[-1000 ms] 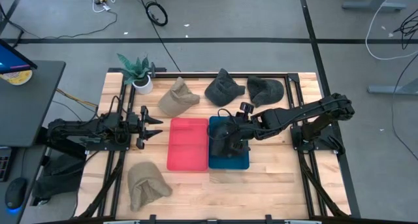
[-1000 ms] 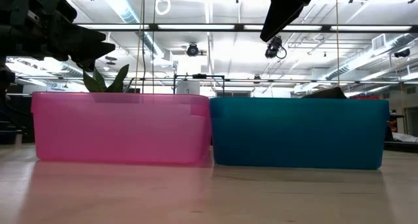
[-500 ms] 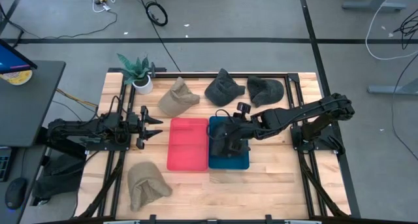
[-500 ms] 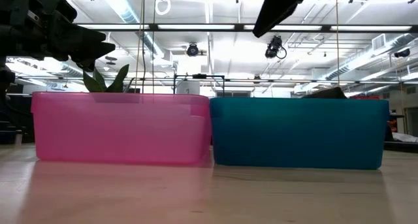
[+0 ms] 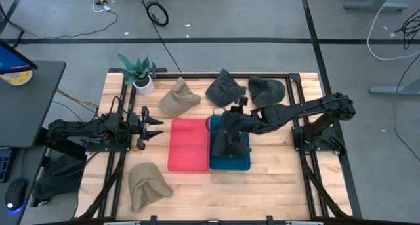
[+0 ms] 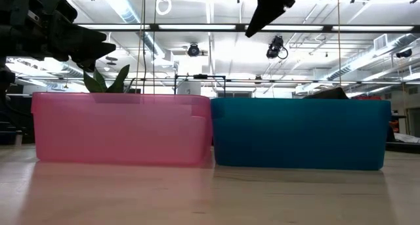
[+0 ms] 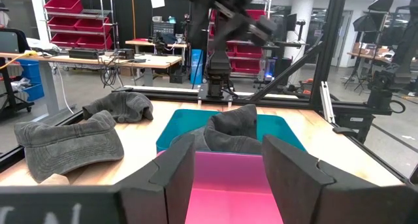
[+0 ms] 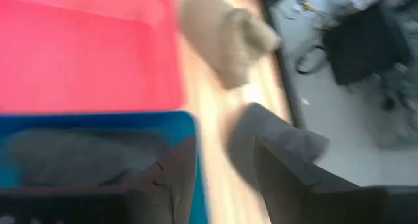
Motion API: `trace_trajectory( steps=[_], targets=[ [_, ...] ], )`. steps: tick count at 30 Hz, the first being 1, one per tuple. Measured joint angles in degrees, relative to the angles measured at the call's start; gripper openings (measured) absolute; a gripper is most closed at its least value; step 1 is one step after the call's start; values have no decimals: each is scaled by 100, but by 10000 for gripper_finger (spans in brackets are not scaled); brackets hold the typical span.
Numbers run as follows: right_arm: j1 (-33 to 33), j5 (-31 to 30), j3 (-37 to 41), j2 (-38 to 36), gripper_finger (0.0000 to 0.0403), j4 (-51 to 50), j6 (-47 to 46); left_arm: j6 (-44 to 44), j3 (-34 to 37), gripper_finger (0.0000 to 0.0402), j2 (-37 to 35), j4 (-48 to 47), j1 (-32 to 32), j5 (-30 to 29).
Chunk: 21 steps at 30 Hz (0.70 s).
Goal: Pick & Place hat
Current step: Put the right black cap into the blue bin
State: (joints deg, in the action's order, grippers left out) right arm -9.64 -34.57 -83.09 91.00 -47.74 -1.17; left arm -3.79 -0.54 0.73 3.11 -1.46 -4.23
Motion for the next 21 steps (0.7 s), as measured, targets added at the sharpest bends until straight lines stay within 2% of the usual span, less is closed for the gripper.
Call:
trace_trajectory(
  steps=[6,14,21],
  targets=[
    [365,-570,0,-2,155,155,-442,-2,2,183,0,0,-1,2],
    [903,-559,0,-2,155,439,-587,-2,2,183,0,0,1,2],
    [1636,-548,0,-2,155,445,-1811,0,0,183,0,0,0,0]
  ],
)
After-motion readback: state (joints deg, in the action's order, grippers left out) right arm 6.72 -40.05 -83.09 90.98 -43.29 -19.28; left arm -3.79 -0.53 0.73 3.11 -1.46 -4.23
